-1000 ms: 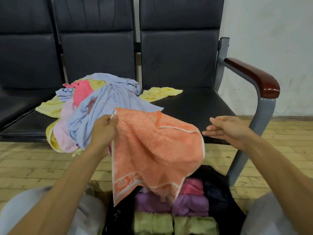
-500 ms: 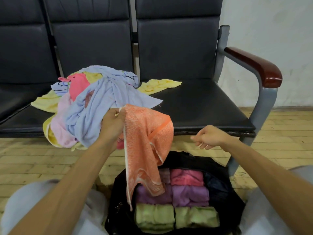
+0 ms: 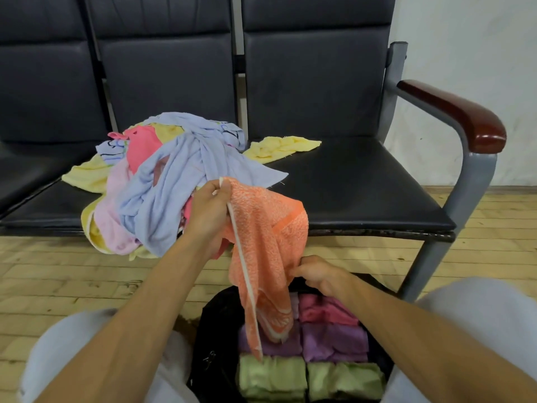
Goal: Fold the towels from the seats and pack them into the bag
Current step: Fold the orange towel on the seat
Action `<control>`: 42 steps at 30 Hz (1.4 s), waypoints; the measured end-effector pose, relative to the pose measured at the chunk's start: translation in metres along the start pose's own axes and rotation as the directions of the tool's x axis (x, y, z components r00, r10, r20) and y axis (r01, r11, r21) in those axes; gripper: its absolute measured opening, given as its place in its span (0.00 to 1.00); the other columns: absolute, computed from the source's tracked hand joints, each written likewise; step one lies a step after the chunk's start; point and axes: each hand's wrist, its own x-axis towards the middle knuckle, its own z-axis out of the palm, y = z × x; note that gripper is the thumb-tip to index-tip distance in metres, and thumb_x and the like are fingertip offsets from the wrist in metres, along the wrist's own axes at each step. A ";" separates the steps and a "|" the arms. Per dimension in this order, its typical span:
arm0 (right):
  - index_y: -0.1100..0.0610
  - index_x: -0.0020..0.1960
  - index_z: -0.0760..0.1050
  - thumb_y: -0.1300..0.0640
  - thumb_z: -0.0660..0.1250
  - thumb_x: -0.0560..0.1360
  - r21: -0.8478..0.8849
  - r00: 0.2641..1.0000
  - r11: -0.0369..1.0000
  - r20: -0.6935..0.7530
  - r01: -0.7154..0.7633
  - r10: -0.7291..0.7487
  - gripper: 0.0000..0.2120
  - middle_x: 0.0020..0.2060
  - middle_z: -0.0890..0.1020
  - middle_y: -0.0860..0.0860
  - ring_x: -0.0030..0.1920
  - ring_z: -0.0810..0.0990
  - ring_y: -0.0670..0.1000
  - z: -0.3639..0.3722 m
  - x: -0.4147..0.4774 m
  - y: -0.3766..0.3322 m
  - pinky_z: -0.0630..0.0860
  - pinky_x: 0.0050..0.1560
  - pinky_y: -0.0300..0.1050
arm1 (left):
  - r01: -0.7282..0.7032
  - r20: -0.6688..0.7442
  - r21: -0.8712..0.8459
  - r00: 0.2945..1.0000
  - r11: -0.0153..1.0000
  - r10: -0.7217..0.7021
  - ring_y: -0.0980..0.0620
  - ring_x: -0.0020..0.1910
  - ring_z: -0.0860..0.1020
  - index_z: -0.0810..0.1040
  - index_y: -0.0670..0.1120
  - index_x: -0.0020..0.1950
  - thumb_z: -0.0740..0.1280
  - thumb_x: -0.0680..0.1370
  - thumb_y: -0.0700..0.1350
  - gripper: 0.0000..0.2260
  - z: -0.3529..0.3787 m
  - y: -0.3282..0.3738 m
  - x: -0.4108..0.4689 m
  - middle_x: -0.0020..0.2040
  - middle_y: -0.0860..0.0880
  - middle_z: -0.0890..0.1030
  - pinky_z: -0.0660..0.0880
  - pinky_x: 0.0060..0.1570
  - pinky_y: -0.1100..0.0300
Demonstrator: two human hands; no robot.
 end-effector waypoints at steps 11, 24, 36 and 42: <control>0.65 0.53 0.75 0.60 0.59 0.82 0.297 0.992 0.946 -0.050 0.129 -0.119 0.09 0.44 0.82 0.62 0.38 0.83 0.59 -0.045 -0.055 -0.068 0.82 0.35 0.52 | -0.005 -0.065 -0.015 0.998 1.000 0.004 0.43 0.53 0.80 0.78 0.47 0.48 0.60 0.83 0.46 0.09 -0.022 0.006 0.000 0.50 0.44 0.81 0.77 0.58 0.45; 0.67 0.59 0.79 0.75 0.68 0.71 0.387 0.982 0.904 -0.023 0.182 -0.188 0.17 0.52 0.83 0.62 0.47 0.84 0.57 -0.045 -0.070 -0.057 0.82 0.39 0.47 | 0.017 -0.059 -0.064 0.998 0.998 -0.020 0.50 0.40 0.80 0.78 0.44 0.49 0.61 0.83 0.46 0.10 -0.010 0.002 -0.002 0.43 0.46 0.82 0.76 0.39 0.57; 0.61 0.51 0.79 0.62 0.63 0.78 -0.207 0.821 0.857 -0.252 0.472 -0.513 0.07 0.50 0.80 0.65 0.51 0.80 0.65 -0.093 -0.108 -0.081 0.78 0.56 0.61 | -0.080 -0.143 0.019 0.986 0.997 0.082 0.49 0.48 0.78 0.77 0.47 0.45 0.60 0.83 0.45 0.10 -0.020 0.008 -0.001 0.44 0.48 0.79 0.75 0.53 0.51; 0.64 0.57 0.80 0.57 0.69 0.77 0.404 0.959 0.874 -0.196 0.269 -0.204 0.13 0.44 0.82 0.55 0.38 0.79 0.49 -0.120 -0.112 -0.079 0.77 0.36 0.42 | -0.096 -0.141 0.038 0.985 0.995 0.101 0.46 0.52 0.79 0.78 0.44 0.51 0.61 0.83 0.46 0.09 -0.023 0.006 0.003 0.48 0.46 0.81 0.76 0.55 0.49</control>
